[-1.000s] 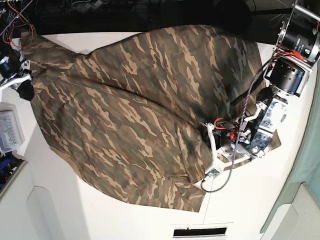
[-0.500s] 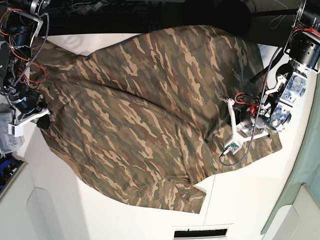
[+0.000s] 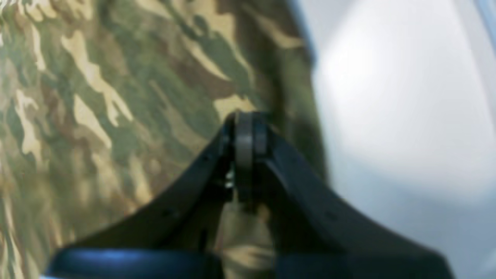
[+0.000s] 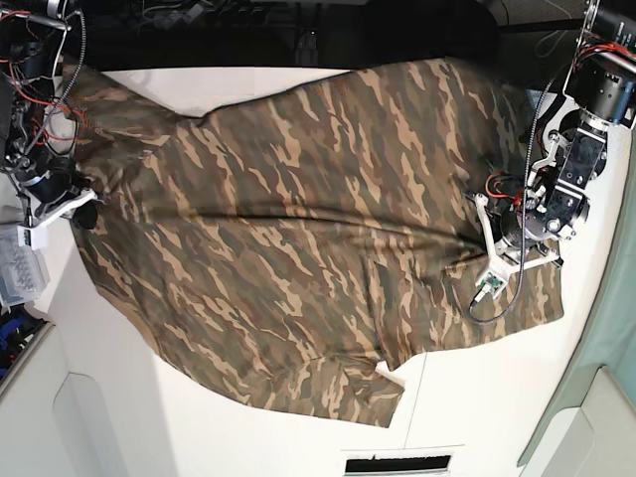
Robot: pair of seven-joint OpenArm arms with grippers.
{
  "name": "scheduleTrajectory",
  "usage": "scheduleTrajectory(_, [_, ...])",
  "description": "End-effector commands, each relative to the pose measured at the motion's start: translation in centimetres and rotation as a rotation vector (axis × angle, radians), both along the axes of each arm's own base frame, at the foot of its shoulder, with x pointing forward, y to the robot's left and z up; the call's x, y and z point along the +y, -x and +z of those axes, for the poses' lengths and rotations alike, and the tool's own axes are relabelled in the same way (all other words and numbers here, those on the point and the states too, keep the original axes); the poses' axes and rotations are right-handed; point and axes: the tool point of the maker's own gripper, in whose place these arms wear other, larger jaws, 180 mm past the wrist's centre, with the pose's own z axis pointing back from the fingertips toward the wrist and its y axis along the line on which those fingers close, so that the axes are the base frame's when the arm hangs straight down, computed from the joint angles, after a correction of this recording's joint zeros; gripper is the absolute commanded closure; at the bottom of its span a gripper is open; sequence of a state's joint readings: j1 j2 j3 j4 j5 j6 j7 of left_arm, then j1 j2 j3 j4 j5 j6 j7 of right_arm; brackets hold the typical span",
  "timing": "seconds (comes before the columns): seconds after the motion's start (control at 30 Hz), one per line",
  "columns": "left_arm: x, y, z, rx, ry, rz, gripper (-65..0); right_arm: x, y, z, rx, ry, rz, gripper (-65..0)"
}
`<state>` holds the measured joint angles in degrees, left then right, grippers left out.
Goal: Layout the t-shirt on the table in an organized manner, then fold the t-shirt properly
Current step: 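Drag the shirt fabric with the left gripper away from the right gripper, then release the fabric and regrasp the shirt edge with the left gripper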
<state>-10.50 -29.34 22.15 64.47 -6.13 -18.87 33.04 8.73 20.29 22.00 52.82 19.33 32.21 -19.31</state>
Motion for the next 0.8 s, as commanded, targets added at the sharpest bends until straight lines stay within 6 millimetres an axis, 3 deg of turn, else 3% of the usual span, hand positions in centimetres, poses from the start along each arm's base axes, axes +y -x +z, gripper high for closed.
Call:
scheduleTrajectory(0.0, [1.8, 0.5, -0.6, 0.062, -0.072, 0.030, -3.7, -0.8, 0.2, 0.5, -0.009, 0.008, -0.007, 0.0])
scheduleTrajectory(0.27, [-2.9, -5.3, 0.3, 0.032, 0.014, 0.014, -3.7, -1.9, 4.8, -0.3, -0.013, -0.105, -0.126, 0.0])
scheduleTrajectory(0.37, [-4.5, -6.5, 0.8, 0.015, 0.042, 0.008, -3.7, -0.9, 5.7, -0.2, -0.007, -0.148, -0.136, 0.0])
scheduleTrajectory(0.53, [-6.5, -7.8, 1.7, -0.008, 0.086, 0.004, -3.7, 0.3, 4.4, 1.3, -0.057, -0.152, -0.117, 0.0])
scheduleTrajectory(0.7, [-6.7, -8.3, 2.8, 0.001, 0.168, 0.054, -3.8, -1.4, 2.6, 5.6, -0.158, -0.092, -0.113, 0.0])
scheduleTrajectory(0.77, [-6.5, -8.6, 3.9, -0.016, 0.217, 0.074, -6.6, -2.3, 2.6, 7.2, -0.162, -0.060, -0.110, 0.0])
